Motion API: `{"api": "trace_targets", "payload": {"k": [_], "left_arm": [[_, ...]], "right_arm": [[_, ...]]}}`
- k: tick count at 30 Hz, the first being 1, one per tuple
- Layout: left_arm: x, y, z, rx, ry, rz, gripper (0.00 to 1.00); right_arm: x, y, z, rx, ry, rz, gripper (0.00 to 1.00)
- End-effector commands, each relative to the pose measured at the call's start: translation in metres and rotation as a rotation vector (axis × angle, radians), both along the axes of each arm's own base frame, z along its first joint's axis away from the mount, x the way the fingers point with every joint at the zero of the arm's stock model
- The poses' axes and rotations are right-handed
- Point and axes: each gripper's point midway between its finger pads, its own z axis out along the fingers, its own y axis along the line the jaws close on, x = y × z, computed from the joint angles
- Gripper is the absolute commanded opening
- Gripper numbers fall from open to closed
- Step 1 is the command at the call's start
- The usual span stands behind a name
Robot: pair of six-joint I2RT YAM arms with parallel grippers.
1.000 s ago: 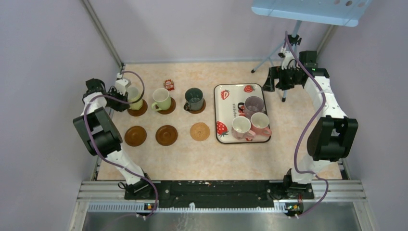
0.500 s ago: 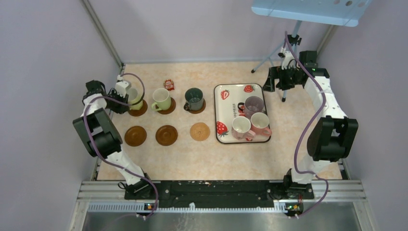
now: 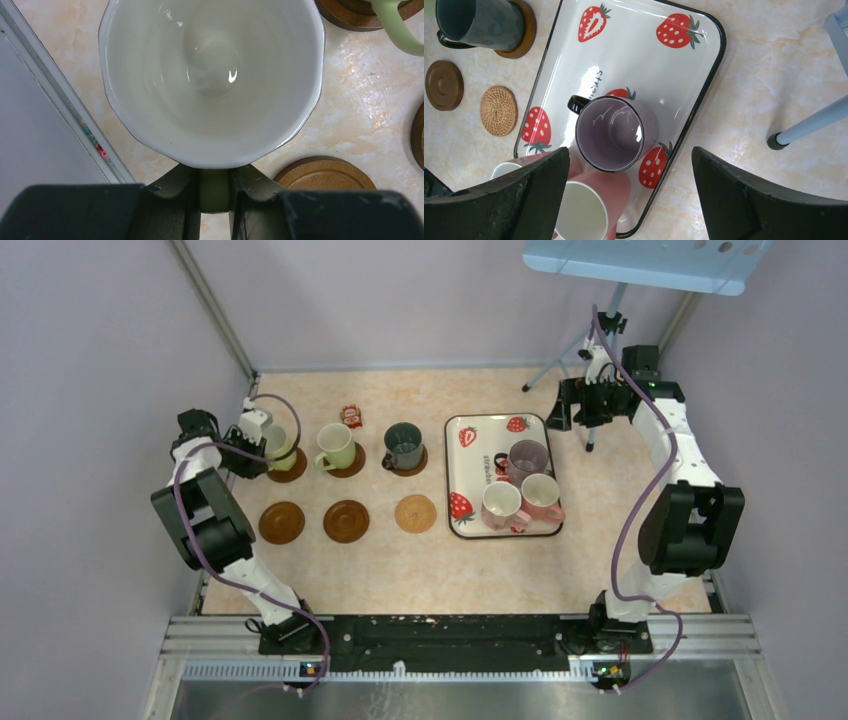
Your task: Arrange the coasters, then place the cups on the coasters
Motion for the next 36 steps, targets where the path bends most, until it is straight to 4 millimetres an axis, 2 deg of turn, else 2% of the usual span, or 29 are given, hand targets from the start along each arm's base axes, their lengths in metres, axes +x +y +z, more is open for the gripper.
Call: {"api": "trace_targets", "payload": {"k": [1,3,6,12,14,15,17,22,25,27,28,32,36], "left_arm": [[-0.004,-0.004,0.019,-0.001,-0.035,-0.02,0.26],[-0.005,-0.002,0.017,0.003,-0.027,-0.014,0.28],[-0.004,0.0,0.018,-0.001,-0.017,0.002,0.39],[-0.002,0.004,0.036,0.013,-0.038,0.026,0.68],[-0.003,0.006,0.044,0.021,-0.041,0.041,0.79],[-0.003,0.007,0.049,0.026,-0.044,0.051,0.89],[-0.001,0.012,0.06,0.041,-0.062,0.083,0.98],[0.016,0.03,0.107,0.069,-0.148,0.204,0.99],[0.031,0.041,0.147,0.069,-0.227,0.287,0.99],[0.04,0.041,0.174,0.045,-0.277,0.313,0.99],[0.045,0.037,0.193,0.03,-0.312,0.305,0.99],[0.06,0.003,0.225,0.005,-0.369,0.234,0.99],[0.073,-0.059,0.242,0.034,-0.407,0.134,0.99]], "right_arm": [[-0.002,0.004,0.026,-0.011,-0.083,0.023,0.9],[-0.002,0.004,0.026,-0.011,-0.081,0.023,0.9],[-0.003,0.004,0.026,-0.012,-0.082,0.024,0.9],[-0.003,0.004,0.027,-0.01,-0.085,0.025,0.9],[-0.003,0.004,0.027,-0.008,-0.084,0.025,0.9],[-0.003,0.005,0.027,-0.007,-0.082,0.027,0.9],[-0.003,0.005,0.027,-0.005,-0.082,0.028,0.9],[-0.003,0.007,0.029,0.004,-0.086,0.032,0.9],[-0.003,0.007,0.031,0.005,-0.089,0.034,0.9],[-0.003,0.007,0.032,0.005,-0.09,0.036,0.9],[-0.003,0.007,0.032,0.005,-0.091,0.037,0.9],[-0.004,0.007,0.033,0.001,-0.091,0.041,0.9],[-0.007,0.005,0.035,-0.012,-0.094,0.04,0.9]]}}
